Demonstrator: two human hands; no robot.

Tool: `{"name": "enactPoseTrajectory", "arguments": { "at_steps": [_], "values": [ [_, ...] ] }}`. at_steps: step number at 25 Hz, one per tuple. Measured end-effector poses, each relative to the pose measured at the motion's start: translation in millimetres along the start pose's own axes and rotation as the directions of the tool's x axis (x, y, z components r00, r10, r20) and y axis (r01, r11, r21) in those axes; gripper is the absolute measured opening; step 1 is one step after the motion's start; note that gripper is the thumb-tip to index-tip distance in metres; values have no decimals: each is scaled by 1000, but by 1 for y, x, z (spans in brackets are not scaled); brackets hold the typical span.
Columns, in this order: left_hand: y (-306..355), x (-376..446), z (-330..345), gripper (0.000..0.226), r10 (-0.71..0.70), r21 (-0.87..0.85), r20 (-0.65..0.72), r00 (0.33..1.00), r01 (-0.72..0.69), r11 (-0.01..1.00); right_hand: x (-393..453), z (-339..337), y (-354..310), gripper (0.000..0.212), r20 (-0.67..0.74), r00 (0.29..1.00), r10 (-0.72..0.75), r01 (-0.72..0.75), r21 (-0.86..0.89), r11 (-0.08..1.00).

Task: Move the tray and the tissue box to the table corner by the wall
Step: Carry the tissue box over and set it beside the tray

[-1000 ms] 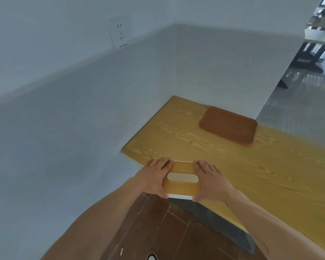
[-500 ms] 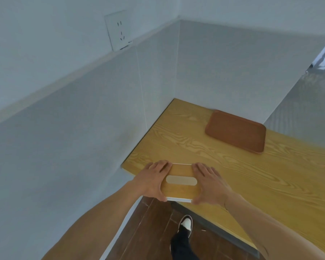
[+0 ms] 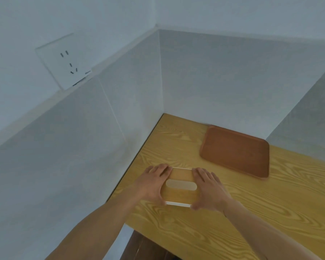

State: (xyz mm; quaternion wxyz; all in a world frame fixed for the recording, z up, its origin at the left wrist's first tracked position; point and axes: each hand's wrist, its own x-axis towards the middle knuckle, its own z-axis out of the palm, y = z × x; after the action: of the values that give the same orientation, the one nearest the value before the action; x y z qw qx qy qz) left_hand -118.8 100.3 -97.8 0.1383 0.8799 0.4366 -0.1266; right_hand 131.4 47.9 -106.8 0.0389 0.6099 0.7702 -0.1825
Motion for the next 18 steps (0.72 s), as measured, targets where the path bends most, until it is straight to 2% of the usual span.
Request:
{"name": "enactPoseTrajectory", "arguments": {
  "at_steps": [8, 18],
  "values": [
    [-39, 59, -21, 133, 13, 7, 73, 997, -14, 1000, 63, -16, 10, 137, 20, 999, 31, -32, 18, 999],
    [-109, 117, -39, 130, 66, 42, 150, 987, -73, 996, 140, -17, -10, 135, 28, 987, 159, -161, 66, 985]
  ]
}}
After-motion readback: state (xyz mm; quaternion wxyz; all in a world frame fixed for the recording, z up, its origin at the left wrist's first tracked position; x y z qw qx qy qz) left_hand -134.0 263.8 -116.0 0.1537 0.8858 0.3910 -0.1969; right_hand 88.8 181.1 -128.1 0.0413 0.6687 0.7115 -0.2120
